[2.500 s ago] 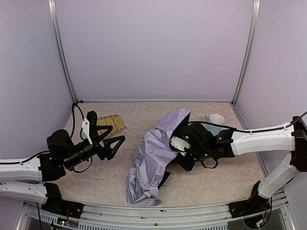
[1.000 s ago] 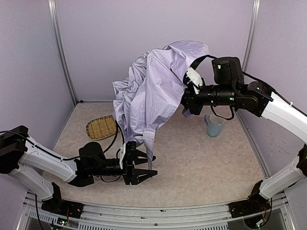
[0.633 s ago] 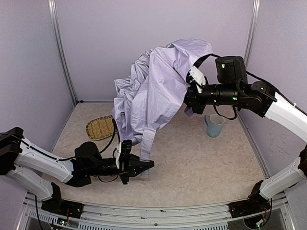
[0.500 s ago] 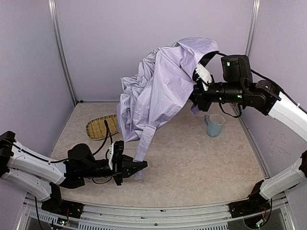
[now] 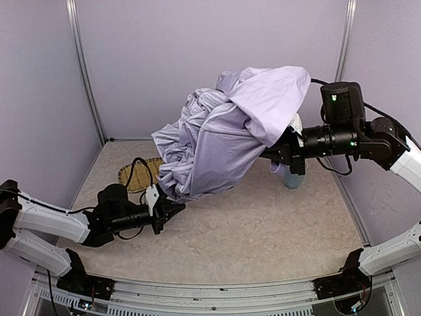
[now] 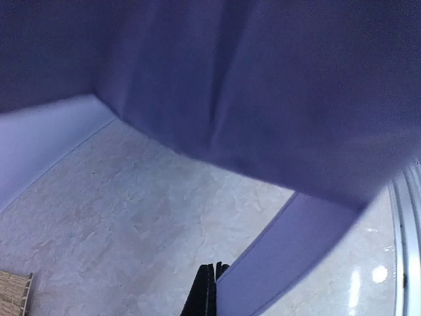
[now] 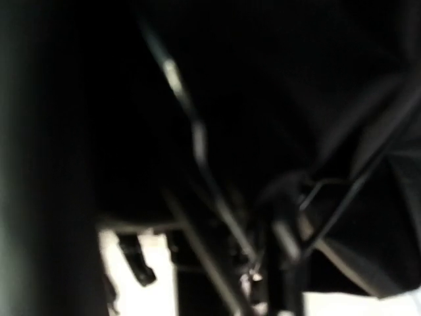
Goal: Put away the umbrella
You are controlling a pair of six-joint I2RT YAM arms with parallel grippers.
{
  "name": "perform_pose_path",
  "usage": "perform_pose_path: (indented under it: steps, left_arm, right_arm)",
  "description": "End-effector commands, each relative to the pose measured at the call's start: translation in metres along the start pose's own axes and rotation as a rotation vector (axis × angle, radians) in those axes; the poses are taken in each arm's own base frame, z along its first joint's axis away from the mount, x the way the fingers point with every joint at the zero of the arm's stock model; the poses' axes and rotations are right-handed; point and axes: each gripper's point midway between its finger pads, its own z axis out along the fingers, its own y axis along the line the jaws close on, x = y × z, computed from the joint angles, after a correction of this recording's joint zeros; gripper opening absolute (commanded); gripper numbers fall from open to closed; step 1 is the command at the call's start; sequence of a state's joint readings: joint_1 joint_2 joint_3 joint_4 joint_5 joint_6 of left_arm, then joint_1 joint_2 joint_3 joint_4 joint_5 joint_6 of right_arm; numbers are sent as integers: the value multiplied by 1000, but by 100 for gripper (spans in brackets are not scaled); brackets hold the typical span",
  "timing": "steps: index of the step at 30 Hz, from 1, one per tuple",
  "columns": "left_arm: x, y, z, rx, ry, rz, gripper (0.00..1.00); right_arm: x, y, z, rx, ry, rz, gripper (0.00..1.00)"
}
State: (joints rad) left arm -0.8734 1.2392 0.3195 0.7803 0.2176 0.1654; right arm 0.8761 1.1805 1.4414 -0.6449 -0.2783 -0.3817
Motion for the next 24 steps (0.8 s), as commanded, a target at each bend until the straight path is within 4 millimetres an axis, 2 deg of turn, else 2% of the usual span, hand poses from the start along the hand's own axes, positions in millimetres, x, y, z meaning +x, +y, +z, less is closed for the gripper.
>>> perform_pose_path:
  steps: [1,4,7,13,15,16,20,24]
  left_arm:
    - [8,17,30,-12,60,81,0]
    - [4,42,42,-99,46,106,0]
    - [-10,54,52,-99,-9,141,0]
    - [-1,77,84,-125,27,235,0]
    - [2,84,93,-123,33,252,0]
    - [6,86,98,-118,41,257,0]
    - [14,89,118,-94,62,278,0]
    - [24,99,133,-119,89,285,0]
  right_arm:
    - [-15,41,1,-138,-73,-45,0]
    - [-8,68,9,-234,-52,-26,0]
    - [14,96,25,-311,3,-6,0]
    - [82,154,60,-380,168,-53,0]
    - [111,174,70,-405,212,-77,0]
    - [134,185,74,-427,253,-80,0]
    - [187,213,94,-491,326,-46,0]
    - [225,232,111,-536,400,2,0]
